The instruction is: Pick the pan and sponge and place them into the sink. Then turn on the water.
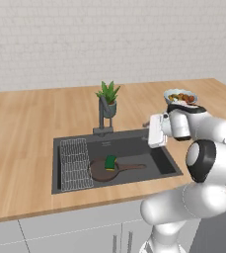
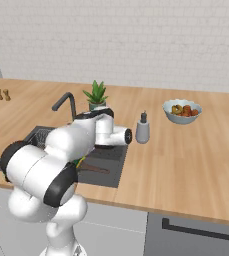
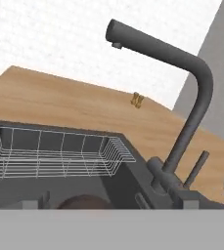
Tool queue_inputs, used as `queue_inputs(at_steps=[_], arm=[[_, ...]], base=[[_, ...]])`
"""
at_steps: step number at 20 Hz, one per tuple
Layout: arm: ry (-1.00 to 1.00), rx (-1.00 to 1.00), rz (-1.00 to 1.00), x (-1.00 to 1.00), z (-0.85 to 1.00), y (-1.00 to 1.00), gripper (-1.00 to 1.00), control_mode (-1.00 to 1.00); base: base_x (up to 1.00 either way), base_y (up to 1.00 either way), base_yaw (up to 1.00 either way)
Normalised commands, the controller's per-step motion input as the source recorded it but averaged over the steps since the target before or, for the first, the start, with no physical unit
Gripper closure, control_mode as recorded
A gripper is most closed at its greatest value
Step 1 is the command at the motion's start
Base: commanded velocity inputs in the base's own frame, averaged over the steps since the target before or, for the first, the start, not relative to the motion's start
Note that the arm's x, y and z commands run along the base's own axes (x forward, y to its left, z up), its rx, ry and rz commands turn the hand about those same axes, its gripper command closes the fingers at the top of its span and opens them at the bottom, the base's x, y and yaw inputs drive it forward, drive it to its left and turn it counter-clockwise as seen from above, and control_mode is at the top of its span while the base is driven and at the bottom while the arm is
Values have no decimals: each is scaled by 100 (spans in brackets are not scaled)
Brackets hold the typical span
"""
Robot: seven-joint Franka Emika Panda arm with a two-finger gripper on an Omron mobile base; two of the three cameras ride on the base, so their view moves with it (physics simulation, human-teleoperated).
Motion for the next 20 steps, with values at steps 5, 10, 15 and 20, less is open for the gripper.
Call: queue_inputs(at_steps=[5,10,15,20], arm=[[31,29,0,39,-15,0,-100,-100],[8,21,0,24,-48,12,-100,-100],[-2,13,0,15,-40,22,-100,-100],[-8,2,0,12,-2,23,-100,-100]], base=[[0,0,0],[0,0,0],[0,0,0],[0,0,0]])
